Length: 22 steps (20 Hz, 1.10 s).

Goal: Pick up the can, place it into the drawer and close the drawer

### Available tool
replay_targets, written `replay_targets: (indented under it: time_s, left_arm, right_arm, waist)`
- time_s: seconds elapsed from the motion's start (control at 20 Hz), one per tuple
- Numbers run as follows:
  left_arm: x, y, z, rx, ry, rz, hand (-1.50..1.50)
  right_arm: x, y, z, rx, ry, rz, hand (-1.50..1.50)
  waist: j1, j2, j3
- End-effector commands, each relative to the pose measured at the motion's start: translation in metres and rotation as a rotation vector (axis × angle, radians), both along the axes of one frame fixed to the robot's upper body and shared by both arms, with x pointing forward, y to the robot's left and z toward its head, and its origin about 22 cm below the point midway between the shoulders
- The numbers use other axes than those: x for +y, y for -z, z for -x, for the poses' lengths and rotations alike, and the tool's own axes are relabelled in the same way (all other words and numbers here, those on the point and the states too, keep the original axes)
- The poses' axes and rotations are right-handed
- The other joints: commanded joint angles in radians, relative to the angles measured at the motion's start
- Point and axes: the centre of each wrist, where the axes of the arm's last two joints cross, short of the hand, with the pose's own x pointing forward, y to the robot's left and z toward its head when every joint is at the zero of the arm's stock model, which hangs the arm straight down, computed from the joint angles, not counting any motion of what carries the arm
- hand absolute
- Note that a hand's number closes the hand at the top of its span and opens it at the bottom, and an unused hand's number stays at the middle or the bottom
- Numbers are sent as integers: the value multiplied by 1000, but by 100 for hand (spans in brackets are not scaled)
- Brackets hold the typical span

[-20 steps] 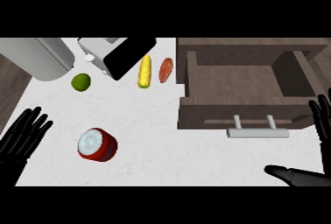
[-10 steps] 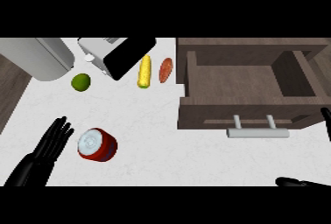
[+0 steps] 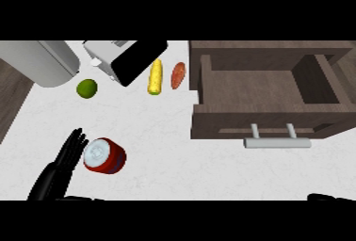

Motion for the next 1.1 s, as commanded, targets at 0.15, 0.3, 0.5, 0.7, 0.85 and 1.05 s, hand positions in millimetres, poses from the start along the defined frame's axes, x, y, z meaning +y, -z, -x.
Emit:
replay_targets:
  time_s: [0.15, 0.3, 0.5, 0.7, 0.85, 1.05]
  left_arm:
    - [5, 27, -20, 16, -18, -11, -150]
    - [10, 59, -11, 55, -40, 8, -150]
    - [26, 65, -4, 57, -28, 5, -150]
    - [13, 94, -6, 65, -75, 6, -150]
    - [25, 83, -30, 56, -63, 23, -150]
    - [22, 99, -38, 64, -55, 31, -150]
  right_arm:
    - [0, -2, 5, 11, -10, -10, -150]
    - [-12, 15, 1, 7, 0, 6, -150]
    - [3, 6, 4, -14, 9, 21, -150]
    - [1, -11, 5, -5, 17, 12, -150]
    - [-17, 2, 10, 3, 12, 24, -150]
    - [3, -14, 14, 12, -12, 6, -150]
  waist:
    - [0, 0, 0]
    - [-2, 1, 0]
    - [0, 0, 0]
    - [-1, 1, 0]
    - [-2, 0, 0]
    - [-4, 1, 0]
